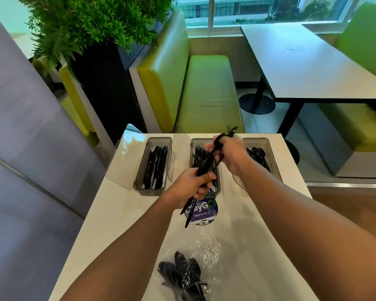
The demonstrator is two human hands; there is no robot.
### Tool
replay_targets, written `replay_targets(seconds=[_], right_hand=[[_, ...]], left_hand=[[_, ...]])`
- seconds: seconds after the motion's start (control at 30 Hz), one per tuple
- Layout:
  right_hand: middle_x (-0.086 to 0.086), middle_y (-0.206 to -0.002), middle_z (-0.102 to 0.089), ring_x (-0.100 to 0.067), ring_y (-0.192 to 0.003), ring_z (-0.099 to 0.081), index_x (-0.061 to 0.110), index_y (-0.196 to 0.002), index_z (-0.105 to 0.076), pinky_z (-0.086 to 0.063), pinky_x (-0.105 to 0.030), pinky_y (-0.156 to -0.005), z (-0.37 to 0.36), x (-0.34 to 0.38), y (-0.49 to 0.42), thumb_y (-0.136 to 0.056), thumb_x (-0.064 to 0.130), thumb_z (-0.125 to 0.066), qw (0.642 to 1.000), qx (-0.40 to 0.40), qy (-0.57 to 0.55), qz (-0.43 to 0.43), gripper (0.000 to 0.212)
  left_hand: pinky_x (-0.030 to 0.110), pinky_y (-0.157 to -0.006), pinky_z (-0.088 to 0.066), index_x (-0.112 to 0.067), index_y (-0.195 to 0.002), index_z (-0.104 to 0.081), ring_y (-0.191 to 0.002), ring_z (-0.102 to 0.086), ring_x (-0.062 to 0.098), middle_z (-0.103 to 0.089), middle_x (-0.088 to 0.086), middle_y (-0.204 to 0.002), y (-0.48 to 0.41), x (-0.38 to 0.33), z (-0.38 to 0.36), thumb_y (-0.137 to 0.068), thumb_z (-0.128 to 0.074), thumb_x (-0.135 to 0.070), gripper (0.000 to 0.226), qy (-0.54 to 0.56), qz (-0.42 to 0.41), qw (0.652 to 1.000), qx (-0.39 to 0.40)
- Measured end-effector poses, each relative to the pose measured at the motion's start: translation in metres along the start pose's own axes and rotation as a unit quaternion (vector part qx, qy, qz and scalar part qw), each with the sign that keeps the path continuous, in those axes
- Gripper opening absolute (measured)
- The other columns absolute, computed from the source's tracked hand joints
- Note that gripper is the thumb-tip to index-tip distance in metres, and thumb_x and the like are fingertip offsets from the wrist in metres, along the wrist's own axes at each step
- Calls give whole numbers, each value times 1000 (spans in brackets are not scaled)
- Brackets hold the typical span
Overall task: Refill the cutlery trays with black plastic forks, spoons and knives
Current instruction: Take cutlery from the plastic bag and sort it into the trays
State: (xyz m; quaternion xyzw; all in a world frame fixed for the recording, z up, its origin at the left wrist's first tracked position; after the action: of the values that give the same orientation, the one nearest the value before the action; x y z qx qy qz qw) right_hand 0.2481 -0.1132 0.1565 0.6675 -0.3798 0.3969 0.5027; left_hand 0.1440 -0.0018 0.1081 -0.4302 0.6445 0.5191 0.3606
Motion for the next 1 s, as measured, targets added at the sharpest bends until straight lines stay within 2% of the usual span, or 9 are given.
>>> replay_targets(seconds=[0.13, 0.23, 0.33, 0.53, 0.73, 0.77, 0.83, 0.9, 1.0], right_hand=[[-6, -64, -58, -21, -53, -58, 9, -115, -52, -53, -39, -59, 14, 11, -8, -106, 10, -41, 990, -24, -140, 1, 14], [-1, -63, -47, -13, -47, -38, 8, -123, -53, -34, -26, -41, 17, 3, 0, -108, 15, -38, 998, 9, -50, -22, 23], [3, -59, -44, -9, -43, -32, 9, -115, -57, -26, -21, -34, 18, -15, 4, -107, 24, -45, 995, 62, 56, -46, 21], [4, -64, -55, -7, -42, -39, 10, -95, -66, -30, -22, -37, 14, -47, 22, -89, 41, -74, 968, 143, 200, -53, 33], [-3, -71, -71, -6, -45, -63, 10, -96, -67, -45, -18, -40, -1, -49, 45, -91, 25, -75, 965, 180, 183, -49, 17], [-5, -70, -71, -7, -46, -64, 9, -96, -67, -48, -20, -41, -4, -48, 47, -91, 22, -74, 965, 191, 169, -53, 16], [-8, -70, -71, -12, -52, -65, 8, -100, -69, -57, -27, -51, -7, -49, 46, -93, 21, -73, 966, 199, 155, -59, 16], [-6, -67, -67, -12, -50, -59, 8, -98, -69, -49, -24, -47, -6, -48, 44, -94, 21, -70, 964, 198, 168, -57, 14], [-5, -61, -58, -14, -50, -50, 8, -89, -65, -40, -25, -49, 0, -47, 39, -94, 18, -67, 963, 200, 172, -48, 11]], left_hand=[[17, -36, -30, -3, -100, -61, -46, -39, 7, -53, 4, -70, -1, 1, 4, -107, -46, -19, 23, 92, 8, 995, -25], [18, -37, -32, -5, -101, -59, -47, -41, 9, -52, 3, -69, -3, 0, 4, -108, -43, -22, 24, 155, 4, 985, -71], [21, -42, -38, -9, -98, -58, -49, -45, 10, -51, 2, -68, -8, -3, 4, -108, -44, -24, 23, 209, -5, 970, -122], [31, -63, -53, -9, -103, -64, -64, -60, 15, -62, 3, -72, -14, -5, 11, -109, -41, -20, 26, 324, -49, 919, -220], [39, -85, -58, -10, -99, -67, -90, -68, 22, -72, 8, -97, -19, -4, 11, -109, -40, -25, 32, 327, -86, 910, -241], [41, -84, -59, -11, -100, -68, -89, -70, 23, -74, 8, -101, -18, -3, 9, -109, -41, -26, 32, 308, -85, 919, -229], [35, -61, -57, -16, -101, -70, -69, -72, 21, -75, 11, -109, -14, -3, 6, -108, -43, -28, 30, 257, -69, 941, -209], [26, -41, -46, -18, -108, -70, -58, -67, 20, -73, 18, -113, -11, -3, 5, -108, -44, -24, 27, 237, -47, 953, -181], [33, -51, -52, -14, -126, -64, -67, -63, 27, -74, 21, -103, -13, -5, 5, -108, -41, -17, 29, 219, -27, 969, -113]])
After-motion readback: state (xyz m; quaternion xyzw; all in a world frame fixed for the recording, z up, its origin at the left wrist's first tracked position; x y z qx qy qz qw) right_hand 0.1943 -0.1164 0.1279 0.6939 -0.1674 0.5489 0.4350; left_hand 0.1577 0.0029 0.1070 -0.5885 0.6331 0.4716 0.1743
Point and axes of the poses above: each hand's wrist, its own y-axis away from the middle knuckle, its own z-axis out of the back of the hand, x = y × z, the point moved 2 cm from there along -y, towards the middle knuckle
